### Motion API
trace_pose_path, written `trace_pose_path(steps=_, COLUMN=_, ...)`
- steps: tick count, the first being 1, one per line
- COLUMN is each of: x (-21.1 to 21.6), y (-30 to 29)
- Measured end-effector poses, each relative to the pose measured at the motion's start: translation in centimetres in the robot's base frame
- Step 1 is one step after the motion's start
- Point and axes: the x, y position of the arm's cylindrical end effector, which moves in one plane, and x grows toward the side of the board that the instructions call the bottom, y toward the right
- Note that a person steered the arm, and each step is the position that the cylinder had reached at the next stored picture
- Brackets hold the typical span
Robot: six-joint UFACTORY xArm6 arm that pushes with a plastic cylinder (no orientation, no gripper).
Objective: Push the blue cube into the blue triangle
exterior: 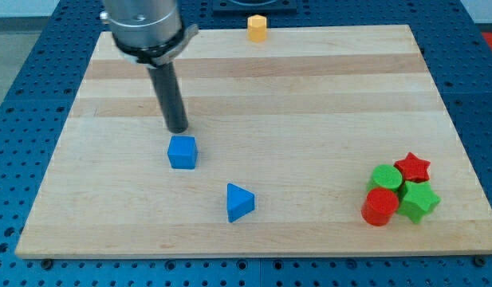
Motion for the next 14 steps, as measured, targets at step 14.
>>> trace_pose_path(steps=14, x=13.9, y=0.9)
